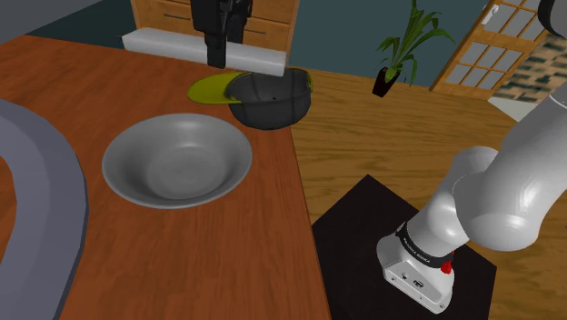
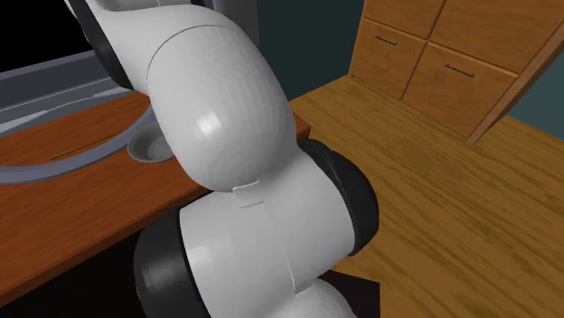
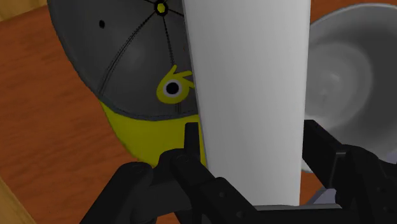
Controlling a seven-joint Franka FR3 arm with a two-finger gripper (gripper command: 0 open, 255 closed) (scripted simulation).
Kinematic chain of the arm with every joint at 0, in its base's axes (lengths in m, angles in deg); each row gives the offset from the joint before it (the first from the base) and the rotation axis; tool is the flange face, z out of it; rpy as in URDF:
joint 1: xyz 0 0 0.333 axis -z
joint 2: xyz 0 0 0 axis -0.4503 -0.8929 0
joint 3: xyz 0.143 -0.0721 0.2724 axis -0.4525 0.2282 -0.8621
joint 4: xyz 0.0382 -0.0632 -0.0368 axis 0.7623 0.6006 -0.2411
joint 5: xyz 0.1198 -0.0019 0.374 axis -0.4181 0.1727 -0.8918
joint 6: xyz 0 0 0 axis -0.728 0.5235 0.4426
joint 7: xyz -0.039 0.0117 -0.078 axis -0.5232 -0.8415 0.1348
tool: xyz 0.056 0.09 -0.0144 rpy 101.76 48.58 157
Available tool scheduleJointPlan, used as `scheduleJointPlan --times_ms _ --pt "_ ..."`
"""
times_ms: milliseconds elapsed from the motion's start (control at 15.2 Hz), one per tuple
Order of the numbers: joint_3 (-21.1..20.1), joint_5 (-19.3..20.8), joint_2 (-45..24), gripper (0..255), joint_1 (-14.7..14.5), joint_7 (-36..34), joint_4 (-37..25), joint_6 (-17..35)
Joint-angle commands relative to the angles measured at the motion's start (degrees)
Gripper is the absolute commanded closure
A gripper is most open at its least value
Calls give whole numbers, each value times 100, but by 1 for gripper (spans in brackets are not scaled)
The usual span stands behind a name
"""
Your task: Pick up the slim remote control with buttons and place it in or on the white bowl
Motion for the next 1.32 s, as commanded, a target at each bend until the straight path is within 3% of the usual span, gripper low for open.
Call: scheduleJointPlan --times_ms 0,396,1254 --pt "-156 -9 19 255 -149 -315 63 55" --pt "-608 114 -266 255 -598 -1207 -265 1" --pt "-562 -23 34 255 -550 -1092 1158 1154"
